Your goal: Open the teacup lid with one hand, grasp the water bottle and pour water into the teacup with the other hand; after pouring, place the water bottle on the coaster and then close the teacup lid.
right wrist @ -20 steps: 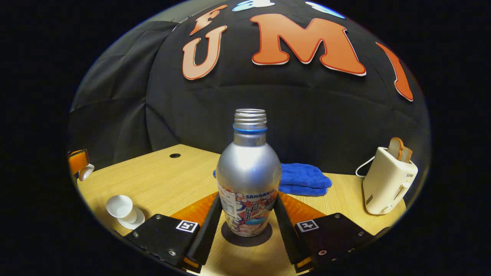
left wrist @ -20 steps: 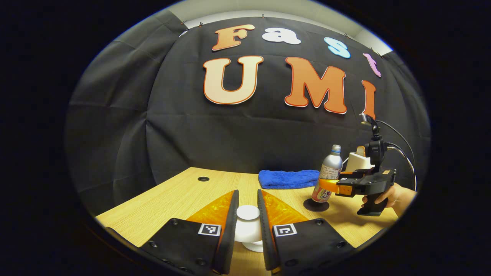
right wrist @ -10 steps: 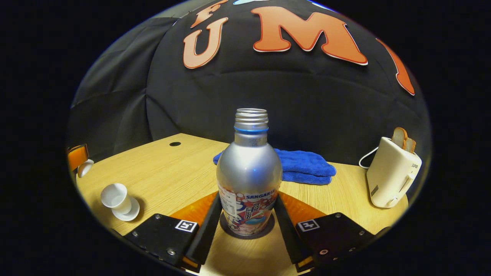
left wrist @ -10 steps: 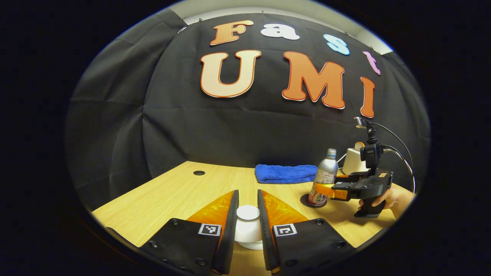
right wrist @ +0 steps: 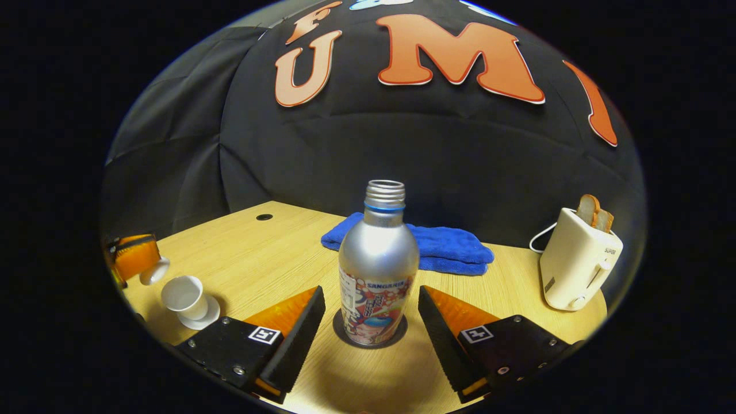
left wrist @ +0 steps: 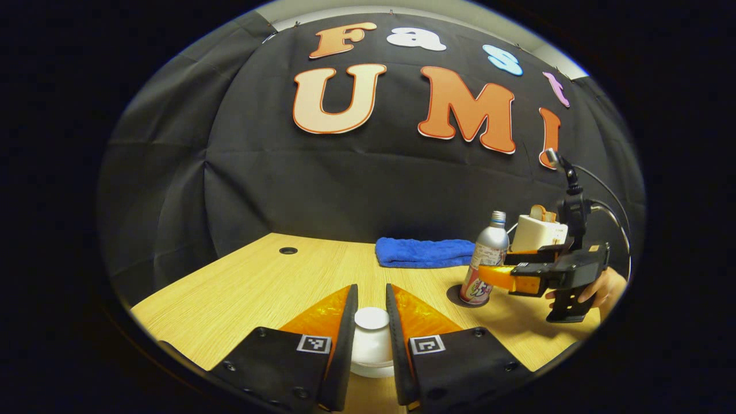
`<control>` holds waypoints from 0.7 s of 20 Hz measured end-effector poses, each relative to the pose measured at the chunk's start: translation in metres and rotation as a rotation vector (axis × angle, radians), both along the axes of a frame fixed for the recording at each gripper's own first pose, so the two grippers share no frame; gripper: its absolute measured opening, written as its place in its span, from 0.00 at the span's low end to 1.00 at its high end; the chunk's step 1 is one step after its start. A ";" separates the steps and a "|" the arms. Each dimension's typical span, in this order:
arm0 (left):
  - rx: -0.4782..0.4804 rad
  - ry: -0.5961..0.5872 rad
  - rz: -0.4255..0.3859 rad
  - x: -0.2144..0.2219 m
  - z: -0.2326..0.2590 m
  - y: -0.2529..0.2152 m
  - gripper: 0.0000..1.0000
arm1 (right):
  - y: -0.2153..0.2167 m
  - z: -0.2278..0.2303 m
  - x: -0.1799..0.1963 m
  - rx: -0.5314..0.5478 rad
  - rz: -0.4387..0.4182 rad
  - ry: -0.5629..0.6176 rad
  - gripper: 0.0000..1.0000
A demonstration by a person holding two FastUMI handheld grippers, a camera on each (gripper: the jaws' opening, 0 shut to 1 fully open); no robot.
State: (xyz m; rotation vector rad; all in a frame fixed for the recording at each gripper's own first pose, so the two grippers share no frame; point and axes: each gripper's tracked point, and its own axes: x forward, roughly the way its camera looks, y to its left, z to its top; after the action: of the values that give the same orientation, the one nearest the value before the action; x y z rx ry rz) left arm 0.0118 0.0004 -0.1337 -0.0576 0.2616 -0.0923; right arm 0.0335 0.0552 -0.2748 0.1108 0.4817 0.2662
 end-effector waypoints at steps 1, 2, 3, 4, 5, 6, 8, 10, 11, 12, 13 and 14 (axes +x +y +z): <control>0.002 0.002 -0.002 0.001 -0.003 -0.002 0.36 | -0.003 0.011 -0.005 0.020 -0.003 -0.019 0.98; 0.007 0.005 -0.003 0.003 -0.005 -0.002 0.36 | -0.006 0.023 -0.009 0.030 -0.010 -0.047 0.98; 0.016 0.014 -0.003 0.004 -0.009 -0.004 0.35 | -0.011 0.036 -0.012 0.030 -0.020 -0.080 0.98; 0.030 0.029 -0.006 0.005 -0.014 -0.006 0.36 | -0.016 0.049 -0.017 0.025 -0.028 -0.115 0.98; 0.041 0.042 -0.006 0.007 -0.020 -0.006 0.36 | -0.021 0.059 -0.021 0.016 -0.032 -0.142 0.98; 0.042 0.046 -0.009 0.009 -0.021 -0.008 0.36 | -0.024 0.068 -0.024 0.010 -0.035 -0.170 0.98; 0.041 0.053 -0.015 0.014 -0.024 -0.011 0.36 | -0.031 0.082 -0.033 -0.006 -0.048 -0.209 0.98; 0.055 0.077 -0.011 0.016 -0.035 -0.008 0.36 | -0.037 0.092 -0.045 -0.014 -0.066 -0.230 0.98; 0.054 0.085 -0.008 0.017 -0.038 -0.007 0.33 | -0.036 0.099 -0.049 -0.011 -0.065 -0.250 0.98; 0.048 0.094 -0.009 0.016 -0.041 -0.007 0.36 | -0.037 0.103 -0.053 -0.014 -0.063 -0.268 0.98; 0.040 0.102 -0.010 0.016 -0.044 -0.009 0.33 | -0.039 0.107 -0.056 -0.020 -0.063 -0.282 0.98; 0.034 0.107 -0.008 0.016 -0.046 -0.010 0.33 | -0.041 0.108 -0.059 -0.026 -0.064 -0.292 0.98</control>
State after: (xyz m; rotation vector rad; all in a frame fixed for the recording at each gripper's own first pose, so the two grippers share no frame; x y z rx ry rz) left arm 0.0282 -0.0095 -0.1799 -0.0280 0.3703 -0.0924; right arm -0.0250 0.0146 -0.1665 0.0609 0.1913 0.2089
